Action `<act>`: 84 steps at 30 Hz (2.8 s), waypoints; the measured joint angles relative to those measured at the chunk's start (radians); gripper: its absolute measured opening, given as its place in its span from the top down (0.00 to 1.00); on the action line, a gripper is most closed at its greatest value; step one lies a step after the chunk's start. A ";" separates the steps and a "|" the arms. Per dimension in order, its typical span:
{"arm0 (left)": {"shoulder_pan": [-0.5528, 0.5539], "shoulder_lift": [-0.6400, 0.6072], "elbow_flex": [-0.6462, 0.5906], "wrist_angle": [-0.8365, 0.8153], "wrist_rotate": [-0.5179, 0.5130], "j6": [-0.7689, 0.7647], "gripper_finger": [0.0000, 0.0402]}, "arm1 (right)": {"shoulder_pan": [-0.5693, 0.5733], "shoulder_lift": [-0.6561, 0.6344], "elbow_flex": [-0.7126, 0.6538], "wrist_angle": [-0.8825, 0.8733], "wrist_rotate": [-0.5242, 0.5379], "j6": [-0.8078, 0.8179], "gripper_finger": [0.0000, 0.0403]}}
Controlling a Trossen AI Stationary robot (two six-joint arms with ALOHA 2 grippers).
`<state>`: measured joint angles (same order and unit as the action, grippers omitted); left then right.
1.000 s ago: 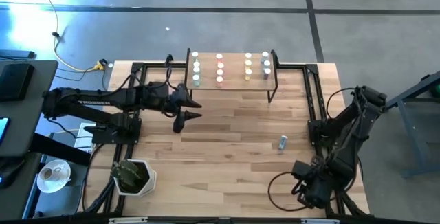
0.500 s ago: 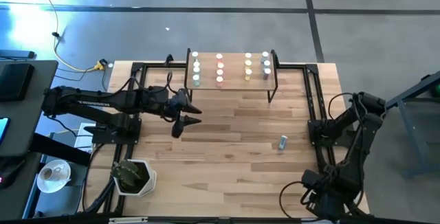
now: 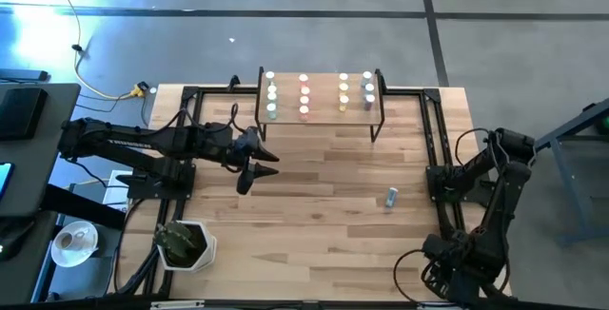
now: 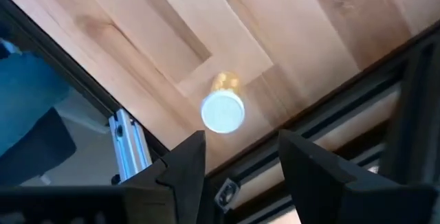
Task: Pick and place medicine bottles onto shelf by color
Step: Align the yellow pill bottle with the yellow pill bottle
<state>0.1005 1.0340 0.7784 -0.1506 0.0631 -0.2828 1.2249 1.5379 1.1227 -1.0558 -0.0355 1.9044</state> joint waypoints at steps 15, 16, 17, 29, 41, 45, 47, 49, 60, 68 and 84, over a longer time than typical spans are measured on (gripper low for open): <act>0.000 0.000 0.000 0.051 0.000 -0.006 0.57 | 0.000 0.000 -0.149 0.215 -0.010 0.025 0.57; 0.000 0.000 0.000 0.051 0.000 -0.006 0.57 | 0.000 0.000 -0.150 0.215 -0.010 0.025 0.57; 0.000 0.000 0.000 0.051 0.000 -0.006 0.57 | 0.000 0.000 -0.150 0.214 -0.007 0.025 0.57; 0.000 0.000 0.000 0.051 0.000 -0.003 0.57 | -0.001 0.000 -0.150 0.215 0.000 0.028 0.68; 0.000 0.000 0.000 0.051 0.000 -0.003 0.57 | -0.036 0.000 -0.150 0.253 0.001 -0.008 0.72; 0.000 0.000 0.000 0.051 0.000 -0.003 0.57 | -0.063 0.000 -0.150 0.302 0.009 -0.046 0.72; 0.000 0.000 0.000 0.051 0.000 -0.003 0.57 | -0.079 0.000 -0.150 0.330 0.026 -0.076 0.72; 0.000 0.000 0.000 0.051 0.000 -0.003 0.57 | -0.097 0.000 -0.150 0.356 0.058 -0.105 0.72; 0.000 0.000 0.000 0.051 0.000 -0.003 0.57 | -0.294 0.000 -0.150 0.517 0.159 -0.377 0.72; 0.001 0.000 0.000 0.042 0.000 0.035 0.57 | -0.517 -0.009 -0.150 0.662 0.157 -0.687 0.72; 0.089 0.000 0.000 0.042 -0.145 0.219 0.57 | -1.031 -0.040 -0.063 0.698 -0.042 -1.288 0.72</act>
<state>0.1892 1.0340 0.7784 -0.1081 -0.0817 -0.0640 0.1940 1.4982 1.0598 -0.3582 -0.0779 0.6165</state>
